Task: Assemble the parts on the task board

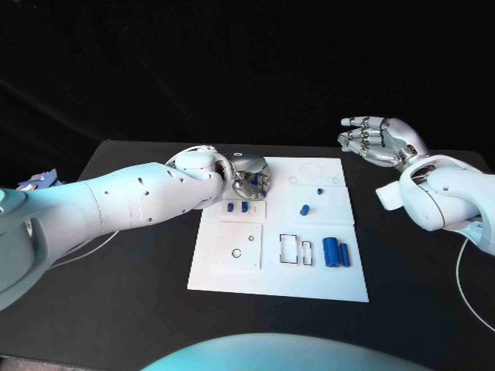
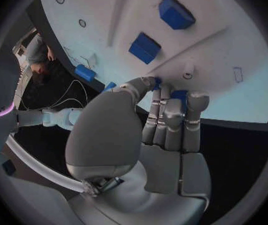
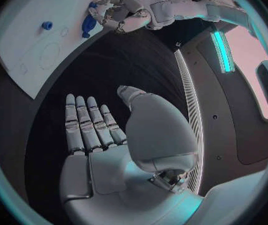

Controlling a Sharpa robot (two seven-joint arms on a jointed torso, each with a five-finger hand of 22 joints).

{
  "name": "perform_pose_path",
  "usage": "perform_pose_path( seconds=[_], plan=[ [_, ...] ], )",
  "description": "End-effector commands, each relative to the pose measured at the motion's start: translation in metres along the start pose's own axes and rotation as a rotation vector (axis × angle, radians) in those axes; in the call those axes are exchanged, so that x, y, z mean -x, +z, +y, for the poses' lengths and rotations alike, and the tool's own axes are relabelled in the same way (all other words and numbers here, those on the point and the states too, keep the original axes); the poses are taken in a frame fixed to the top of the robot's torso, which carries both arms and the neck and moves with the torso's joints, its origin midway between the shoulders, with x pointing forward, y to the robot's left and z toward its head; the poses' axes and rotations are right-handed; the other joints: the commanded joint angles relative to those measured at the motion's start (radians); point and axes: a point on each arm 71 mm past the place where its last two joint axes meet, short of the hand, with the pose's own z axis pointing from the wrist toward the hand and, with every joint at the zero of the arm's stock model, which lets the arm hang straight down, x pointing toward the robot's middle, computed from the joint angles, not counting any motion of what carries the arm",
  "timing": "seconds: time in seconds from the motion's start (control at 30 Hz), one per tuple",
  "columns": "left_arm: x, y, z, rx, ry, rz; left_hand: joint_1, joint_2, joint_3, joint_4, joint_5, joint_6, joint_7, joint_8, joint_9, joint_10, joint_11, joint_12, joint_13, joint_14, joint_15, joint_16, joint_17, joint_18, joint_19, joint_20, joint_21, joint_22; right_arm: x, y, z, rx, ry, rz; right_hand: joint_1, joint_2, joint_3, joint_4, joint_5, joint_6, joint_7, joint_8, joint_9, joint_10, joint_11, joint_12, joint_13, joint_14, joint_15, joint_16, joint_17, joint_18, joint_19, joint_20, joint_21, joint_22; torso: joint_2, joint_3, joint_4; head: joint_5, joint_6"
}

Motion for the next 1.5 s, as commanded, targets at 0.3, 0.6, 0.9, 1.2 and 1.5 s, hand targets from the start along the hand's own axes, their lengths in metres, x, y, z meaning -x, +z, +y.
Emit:
perform_pose_path(
  seconds=[0.3,0.6,0.9,1.2,1.5],
  plan=[
    [-0.006,-0.001,-0.002,-0.022,-0.04,-0.027,-0.005,0.009,0.011,-0.012,-0.001,0.037,-0.002,-0.004,0.006,0.062,-0.006,-0.058,-0.012,0.035,-0.004,0.02,0.023,-0.03,0.041,-0.008,0.039,0.057,-0.001,0.0,0.0,0.006,0.007,0.013,-0.004,0.004,0.0,-0.004,0.003,0.011,0.133,0.0,0.002,0.007,-0.001,-0.004,0.001,0.005,0.0,-0.005,-0.002,-0.018,-0.009,-0.001,-0.004,-0.003,0.0,0.0006,-0.0013,0.002,0.003],
    [-0.001,-0.01,-0.001,-0.036,-0.059,-0.066,-0.007,0.008,0.011,-0.018,-0.001,0.051,-0.004,-0.006,0.009,0.084,-0.009,-0.075,-0.013,0.045,-0.007,0.023,0.023,-0.034,0.058,-0.011,0.054,0.08,0.0,-0.001,-0.002,0.0,0.006,0.011,-0.005,0.004,0.001,-0.004,0.003,0.014,0.133,0.001,0.002,0.009,-0.001,-0.004,0.001,0.001,0.001,-0.007,-0.004,-0.018,-0.015,-0.001,-0.005,-0.004,-0.001,-0.0006,0.0009,0.001,0.005],
    [0.012,-0.025,0.004,-0.02,-0.065,-0.098,-0.008,0.006,0.01,-0.019,-0.001,0.052,-0.003,-0.008,0.009,0.087,-0.009,-0.079,-0.013,0.049,-0.008,0.025,0.029,-0.035,0.061,-0.012,0.056,0.084,0.003,-0.001,-0.004,-0.004,0.007,0.002,-0.005,0.005,0.002,-0.006,0.003,0.023,0.133,0.003,0.004,0.013,-0.001,-0.004,0.001,0.001,0.001,-0.008,-0.005,-0.019,-0.019,-0.001,-0.005,-0.006,-0.003,-0.0041,0.0042,0.001,0.015],
    [0.022,-0.041,0.016,0.013,-0.081,-0.112,-0.01,0.004,0.009,-0.019,-0.001,0.054,-0.003,-0.009,0.009,0.089,-0.009,-0.082,-0.013,0.051,-0.008,0.027,0.032,-0.036,0.064,-0.012,0.059,0.089,0.003,-0.001,-0.006,-0.009,0.009,0.001,-0.005,0.005,0.002,-0.006,0.003,0.023,0.133,0.003,0.004,0.013,-0.001,-0.004,0.001,0.002,0.001,-0.008,-0.005,-0.019,-0.02,-0.001,-0.005,-0.007,-0.003,-0.0052,0.0052,0.003,0.016],
    [0.021,-0.047,0.029,0.055,-0.088,-0.075,-0.014,0.002,0.007,-0.018,-0.002,0.055,-0.003,-0.012,0.009,0.093,-0.009,-0.088,-0.014,0.054,-0.008,0.027,0.033,-0.036,0.065,-0.012,0.06,0.089,0.002,-0.001,-0.006,-0.011,0.012,0.006,-0.006,0.006,0.002,-0.006,0.002,0.024,0.133,0.003,0.004,0.015,-0.001,-0.004,0.001,0.002,0.001,-0.008,-0.005,-0.019,-0.02,-0.001,-0.005,-0.007,-0.002,-0.0042,0.0041,0.004,0.019]
  ],
)
